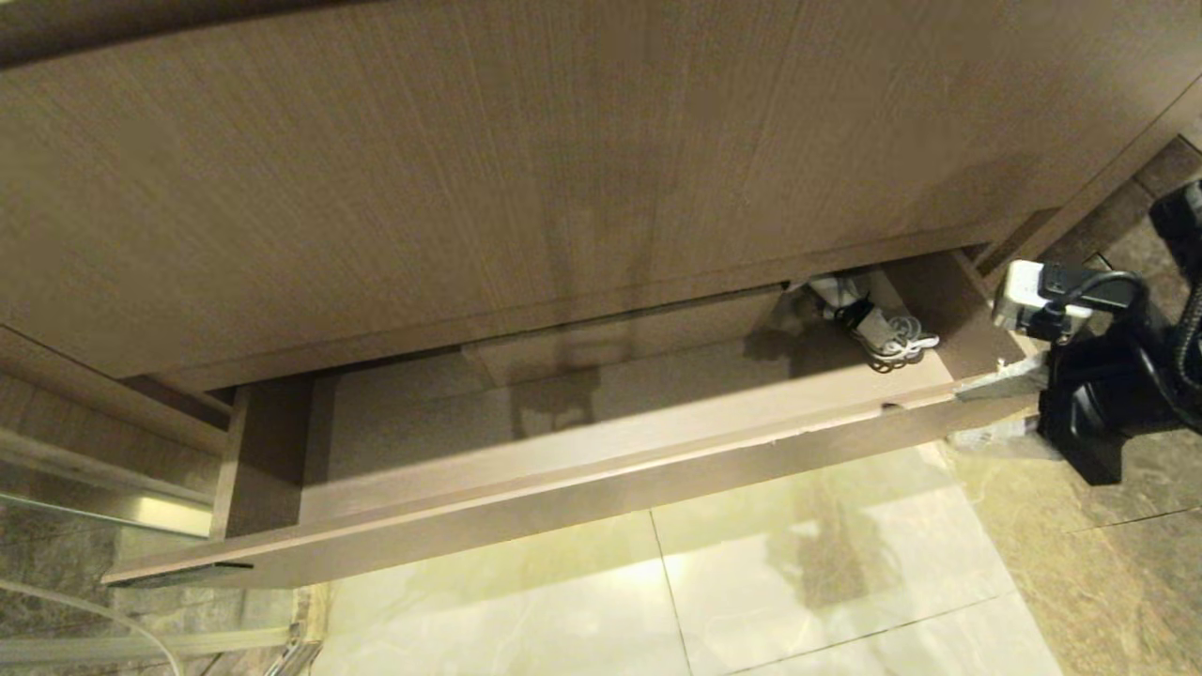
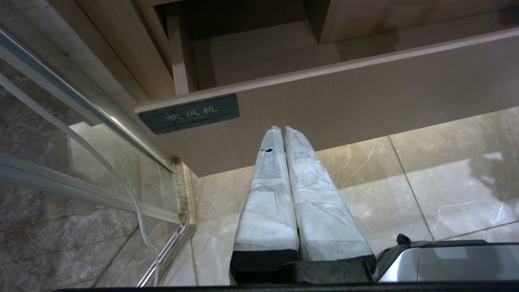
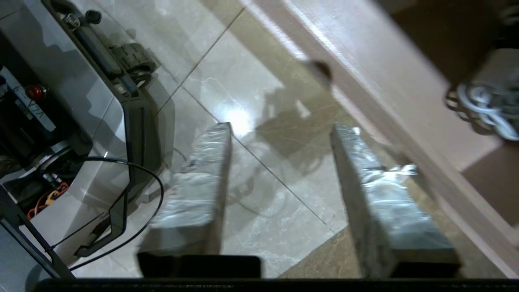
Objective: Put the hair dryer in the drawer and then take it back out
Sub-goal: Pull open the drawer
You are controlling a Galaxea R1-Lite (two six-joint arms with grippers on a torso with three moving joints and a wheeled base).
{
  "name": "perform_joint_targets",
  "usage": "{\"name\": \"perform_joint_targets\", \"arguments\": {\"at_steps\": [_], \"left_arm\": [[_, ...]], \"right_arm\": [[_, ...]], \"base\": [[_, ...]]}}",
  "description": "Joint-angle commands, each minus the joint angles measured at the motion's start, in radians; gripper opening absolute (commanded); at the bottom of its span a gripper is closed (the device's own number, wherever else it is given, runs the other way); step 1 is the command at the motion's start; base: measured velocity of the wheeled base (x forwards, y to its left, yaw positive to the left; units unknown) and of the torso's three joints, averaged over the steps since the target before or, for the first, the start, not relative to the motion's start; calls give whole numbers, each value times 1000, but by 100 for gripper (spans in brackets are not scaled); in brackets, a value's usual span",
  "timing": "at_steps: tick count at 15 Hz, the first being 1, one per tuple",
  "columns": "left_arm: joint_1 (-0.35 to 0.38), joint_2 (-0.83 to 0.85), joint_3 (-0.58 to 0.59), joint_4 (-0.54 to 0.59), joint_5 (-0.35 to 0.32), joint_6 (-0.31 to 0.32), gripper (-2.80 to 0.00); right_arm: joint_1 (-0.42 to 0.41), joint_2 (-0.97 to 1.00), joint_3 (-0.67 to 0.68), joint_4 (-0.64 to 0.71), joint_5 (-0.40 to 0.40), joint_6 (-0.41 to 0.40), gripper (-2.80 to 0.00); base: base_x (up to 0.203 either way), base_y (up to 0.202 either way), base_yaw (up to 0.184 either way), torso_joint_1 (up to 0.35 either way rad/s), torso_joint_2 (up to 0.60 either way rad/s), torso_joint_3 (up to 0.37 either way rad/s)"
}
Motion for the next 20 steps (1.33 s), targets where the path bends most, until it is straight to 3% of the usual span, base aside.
{"name": "perform_joint_targets", "arguments": {"at_steps": [1, 4, 6, 10, 15, 20], "left_arm": [[0, 2, 1, -1, 0, 0, -280], [0, 1, 1, -1, 1, 0, -280], [0, 1, 1, -1, 2, 0, -280], [0, 0, 0, -1, 1, 0, -280], [0, 0, 1, -1, 1, 0, -280], [0, 1, 1, -1, 1, 0, -280]], "right_arm": [[-9, -38, -3, 4, 2, -4, -280], [-121, -18, -33, 3, 4, 16, -280], [-156, 23, -64, 3, -9, 88, -280], [-173, 188, -146, -21, -179, 242, -280], [-188, 341, -173, -177, -192, 357, -280], [-190, 552, -338, -279, -190, 370, -280]], "base": [[0, 0, 0, 0, 0, 0], [0, 0, 0, 0, 0, 0], [0, 0, 0, 0, 0, 0], [0, 0, 0, 0, 0, 0], [0, 0, 0, 0, 0, 0], [0, 0, 0, 0, 0, 0]]}}
